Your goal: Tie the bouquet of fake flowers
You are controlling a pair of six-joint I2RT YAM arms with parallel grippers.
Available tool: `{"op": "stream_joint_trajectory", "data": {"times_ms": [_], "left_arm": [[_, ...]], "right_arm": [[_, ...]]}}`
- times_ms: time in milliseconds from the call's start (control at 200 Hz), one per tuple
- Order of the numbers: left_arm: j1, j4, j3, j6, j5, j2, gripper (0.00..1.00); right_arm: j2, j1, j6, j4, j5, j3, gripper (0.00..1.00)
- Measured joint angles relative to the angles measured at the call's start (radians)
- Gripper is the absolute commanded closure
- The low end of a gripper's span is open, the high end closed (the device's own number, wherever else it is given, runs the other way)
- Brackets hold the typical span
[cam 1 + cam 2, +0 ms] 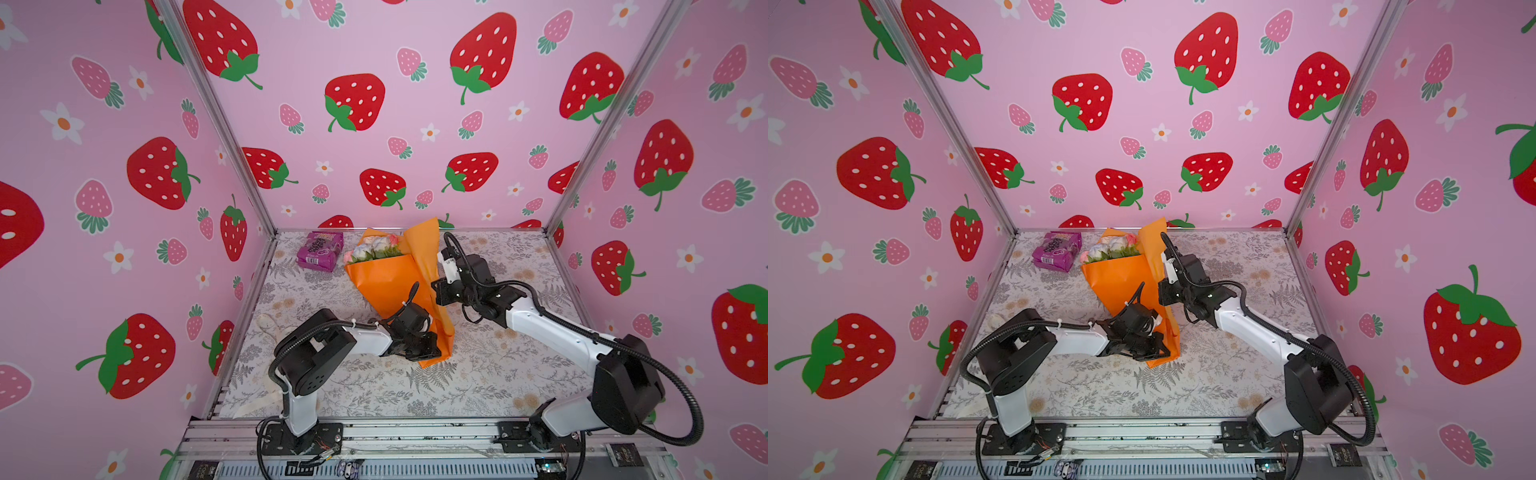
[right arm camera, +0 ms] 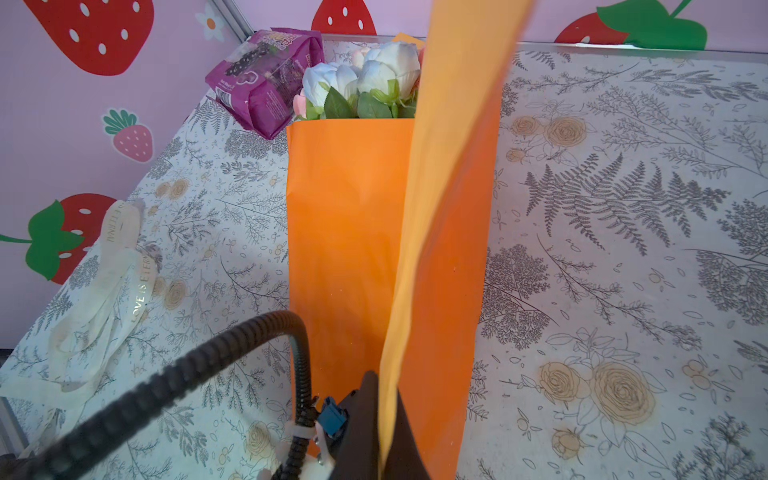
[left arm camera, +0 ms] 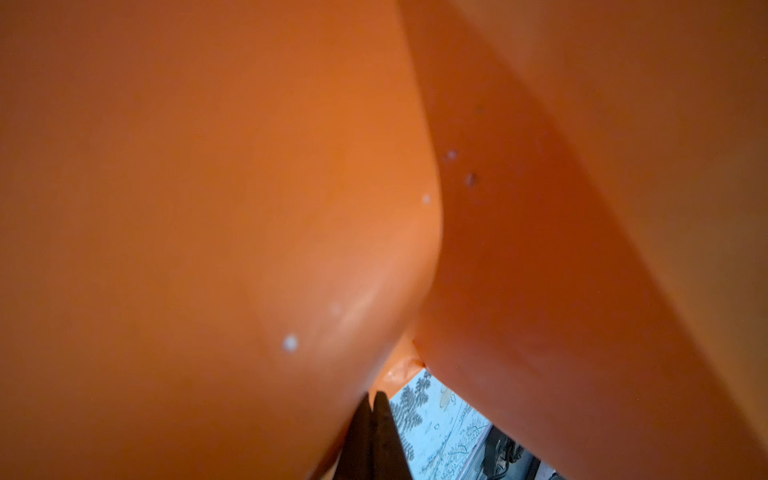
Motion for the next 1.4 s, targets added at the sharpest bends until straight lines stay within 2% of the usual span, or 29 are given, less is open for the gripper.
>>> {"op": "stream_joint_trajectory", "data": {"times_ms": [355, 410, 635, 750, 895, 995, 1060, 1276, 1316, 1401], "left_arm": [[0.027, -0.019, -0.134, -0.019, -0.106, -0.270, 0.96], [0.054, -0.016, -0.153, -0.025, -0.111, -0.282, 0.90], [0.208, 0.009, -0.230, -0.064, -0.095, -0.303, 0.88], [0.288, 0.023, -0.291, -0.089, -0.089, -0.360, 0.87], [0.365, 0.016, -0.355, -0.114, -0.091, -0.475, 0.81], [0.417, -0.006, -0.385, -0.130, -0.093, -0.562, 0.72], [0.456, -0.029, -0.403, -0.142, -0.096, -0.628, 0.62], [0.528, -0.123, -0.412, -0.138, -0.109, -0.799, 0.35], [0.532, -0.132, -0.412, -0.138, -0.107, -0.811, 0.33], [0.537, -0.137, -0.411, -0.135, -0.098, -0.808, 0.28]], "right_arm": [[0.031, 0.044, 0.022, -0.001, 0.029, 0.012, 0.95], [0.046, 0.058, 0.023, -0.010, 0.042, 0.026, 0.95], [0.122, 0.128, 0.024, -0.020, 0.089, 0.095, 0.95], [0.181, 0.173, 0.024, -0.022, 0.106, 0.128, 0.95], [0.266, 0.229, 0.024, -0.024, 0.114, 0.166, 0.94], [0.312, 0.254, 0.024, -0.023, 0.112, 0.178, 0.94], [0.342, 0.264, 0.024, -0.023, 0.105, 0.187, 0.93], [0.393, 0.270, 0.034, -0.013, 0.061, 0.188, 0.83], [0.401, 0.270, 0.037, -0.005, 0.049, 0.188, 0.79], [0.418, 0.270, 0.056, 0.007, 0.016, 0.188, 0.62]]}}
